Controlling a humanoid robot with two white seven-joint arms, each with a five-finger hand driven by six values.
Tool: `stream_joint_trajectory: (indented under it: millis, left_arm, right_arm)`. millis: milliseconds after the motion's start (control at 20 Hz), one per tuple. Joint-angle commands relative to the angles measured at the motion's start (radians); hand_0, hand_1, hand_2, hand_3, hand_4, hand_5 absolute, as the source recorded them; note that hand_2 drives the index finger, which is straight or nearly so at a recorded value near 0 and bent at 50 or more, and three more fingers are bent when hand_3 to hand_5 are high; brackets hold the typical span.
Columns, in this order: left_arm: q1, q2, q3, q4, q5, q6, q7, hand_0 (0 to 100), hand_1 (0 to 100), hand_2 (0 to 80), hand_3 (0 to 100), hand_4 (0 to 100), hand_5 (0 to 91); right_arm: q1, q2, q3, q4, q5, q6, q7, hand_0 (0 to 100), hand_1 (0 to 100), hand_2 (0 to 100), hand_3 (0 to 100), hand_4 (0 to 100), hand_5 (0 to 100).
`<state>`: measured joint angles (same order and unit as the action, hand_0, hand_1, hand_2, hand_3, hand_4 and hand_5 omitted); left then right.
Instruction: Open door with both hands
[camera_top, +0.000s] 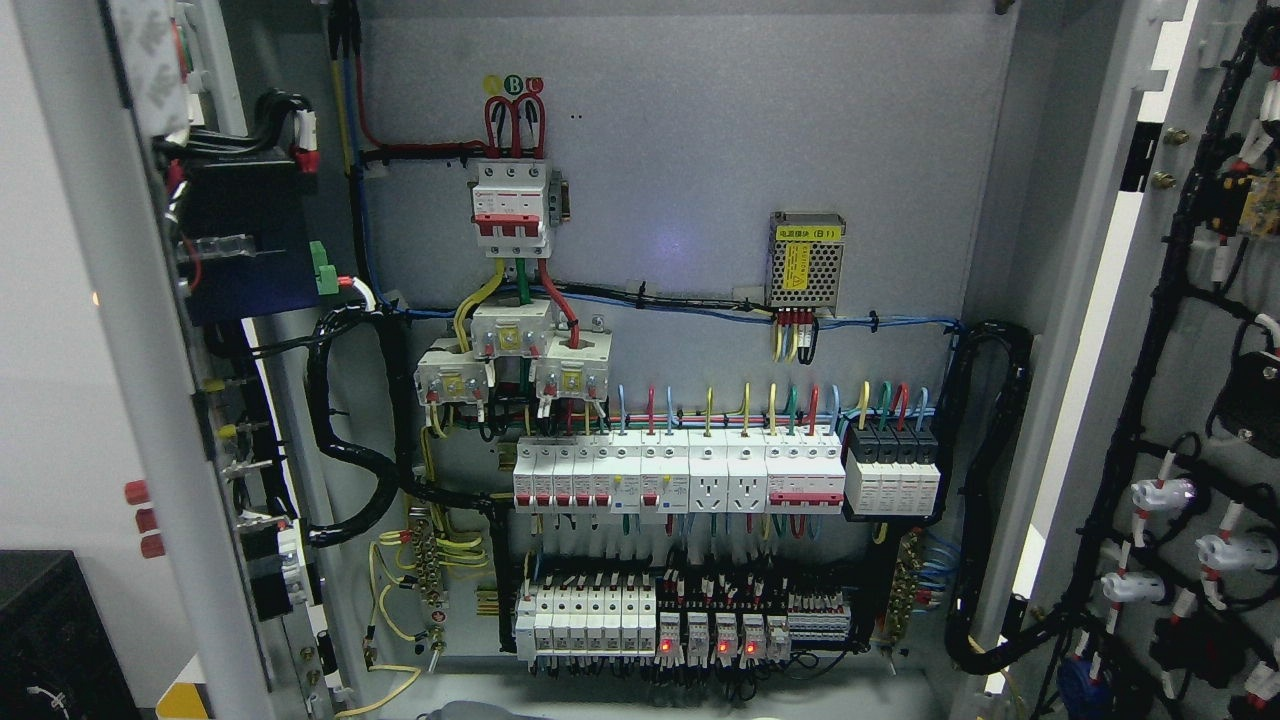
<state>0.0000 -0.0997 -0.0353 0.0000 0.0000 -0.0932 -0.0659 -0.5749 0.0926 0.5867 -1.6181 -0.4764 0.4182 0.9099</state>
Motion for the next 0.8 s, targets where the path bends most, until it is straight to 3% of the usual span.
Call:
stream_joint_trajectory:
  millis: [0,150,251,501,651,752]
  left_arm:
    - [0.023,0.0,0.0,0.005,-0.011,-0.002,0.0,0,0,0.0,0,0,0.0]
    - [0.023,0.0,0.0,0.005,-0.011,0.0,0.0,0,0,0.0,0,0,0.0]
    - [0.023,0.0,0.0,0.005,-0.011,0.0,0.0,0,0,0.0,0,0,0.0]
    - [0.023,0.0,0.0,0.005,-0.011,0.0,0.0,0,0,0.0,0,0,0.0]
    - [0.023,0.0,0.0,0.005,-0.011,0.0,0.0,0,0,0.0,0,0,0.0]
    - [0.023,0.0,0.0,0.005,-0.011,0.0,0.0,0,0,0.0,0,0,0.0]
  right_arm:
    - [-0.005,0.05,0.09,0.029,0.013,0.001,0.003,0,0,0,0,0,0]
    - [-0.008,0.052,0.096,0.03,0.015,0.001,0.003,0,0,0,0,0,0]
    - [-0.002,0.05,0.056,0.034,0.013,-0.001,0.004,0,0,0,0,0,0]
    - [0.036,0.033,-0.261,0.083,0.013,-0.001,0.004,0,0,0,0,0,0]
    - [0.108,-0.017,-0.387,0.069,0.013,-0.009,0.003,0,0,0,0,0,0]
    - [0.173,-0.066,-0.424,-0.001,0.015,-0.033,-0.006,0,0,0,0,0,0]
